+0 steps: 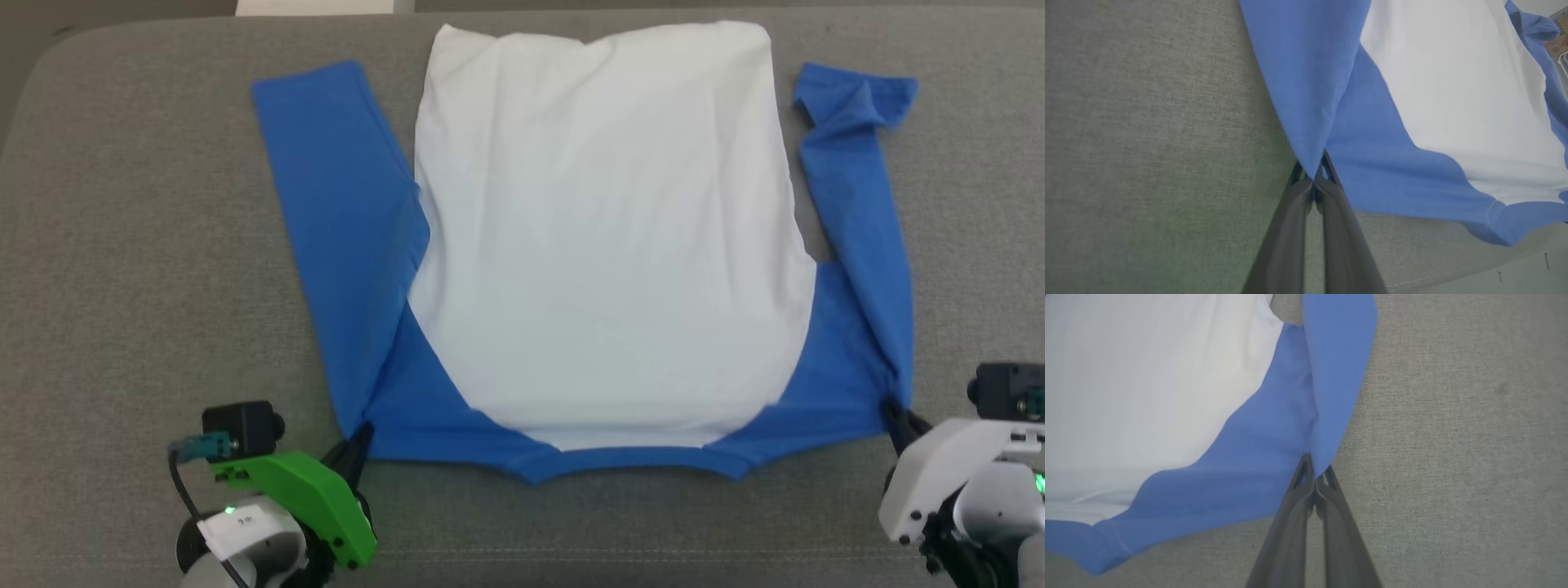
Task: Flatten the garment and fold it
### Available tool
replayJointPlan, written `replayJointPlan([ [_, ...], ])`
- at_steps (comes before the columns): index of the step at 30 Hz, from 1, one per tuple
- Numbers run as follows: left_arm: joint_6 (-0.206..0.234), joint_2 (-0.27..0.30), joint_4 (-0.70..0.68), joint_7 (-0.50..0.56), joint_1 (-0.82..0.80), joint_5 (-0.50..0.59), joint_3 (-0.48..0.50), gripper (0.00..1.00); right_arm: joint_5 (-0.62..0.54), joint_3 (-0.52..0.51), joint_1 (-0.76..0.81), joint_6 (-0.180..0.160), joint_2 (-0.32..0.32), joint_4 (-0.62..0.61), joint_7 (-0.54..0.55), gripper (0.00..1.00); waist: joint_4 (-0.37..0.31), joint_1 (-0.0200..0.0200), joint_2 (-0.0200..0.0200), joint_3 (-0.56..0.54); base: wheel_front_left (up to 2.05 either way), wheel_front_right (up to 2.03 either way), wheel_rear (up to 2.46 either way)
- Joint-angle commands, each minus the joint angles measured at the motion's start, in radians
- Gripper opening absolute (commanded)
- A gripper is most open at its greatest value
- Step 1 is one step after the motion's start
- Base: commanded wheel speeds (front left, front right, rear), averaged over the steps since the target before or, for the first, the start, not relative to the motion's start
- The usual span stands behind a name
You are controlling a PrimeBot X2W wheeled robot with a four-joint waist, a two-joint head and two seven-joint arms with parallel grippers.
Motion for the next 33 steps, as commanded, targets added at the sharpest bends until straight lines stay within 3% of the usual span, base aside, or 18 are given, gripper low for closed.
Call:
replayJointPlan([
  [1,0.017,0.016,0.006,0.004,0.026,0.015,0.002,0.00,-0.012,-0.021,0.020,-0.002,-0.003,0.010,0.005,0.00,0.016,0.0002,0.0000,-0.018,0.00,0.00,0.00],
  [14,0.003,-0.012,0.077,-0.059,0.022,0.055,-0.047,0.00,0.047,-0.020,0.026,-0.002,0.000,0.207,-0.035,0.00,0.021,0.0002,0.0000,-0.017,0.00,0.00,0.00],
  [15,0.004,-0.018,0.084,-0.074,0.015,0.057,-0.045,0.04,0.048,-0.017,0.021,-0.002,0.000,0.221,-0.043,0.00,0.021,0.0002,0.0000,-0.017,0.00,0.00,0.00],
  [16,0.002,-0.021,0.091,-0.082,0.011,0.059,-0.048,0.25,0.049,-0.015,0.017,-0.002,0.000,0.232,-0.049,0.00,0.020,0.0002,0.0000,-0.017,0.00,0.00,0.00],
  [17,-0.002,-0.024,0.098,-0.088,0.008,0.063,-0.053,0.47,0.051,-0.011,0.013,-0.002,0.000,0.244,-0.057,0.05,0.020,0.0002,0.0000,-0.019,0.00,0.00,0.00],
  [18,-0.003,-0.026,0.105,-0.094,0.005,0.065,-0.056,1.00,0.053,-0.007,0.011,-0.002,0.000,0.253,-0.062,0.43,0.020,0.0002,0.0000,-0.020,0.00,0.00,0.00],
  [19,-0.006,-0.028,0.113,-0.102,0.003,0.069,-0.059,1.00,0.056,-0.002,0.010,-0.002,0.000,0.261,-0.069,1.00,0.020,0.0002,0.0000,-0.023,0.00,0.00,0.00],
  [24,-0.007,-0.041,0.126,-0.136,0.006,0.074,-0.065,1.00,0.076,0.004,0.020,-0.002,0.000,0.249,-0.134,1.00,0.021,0.0002,0.0000,-0.047,0.00,0.00,0.00],
  [33,0.057,-0.013,-0.014,-0.243,0.013,0.121,-0.004,1.00,0.030,0.028,0.090,-0.002,0.000,0.014,-0.375,1.00,0.009,0.0002,0.0000,-0.074,0.00,0.00,0.00],
])
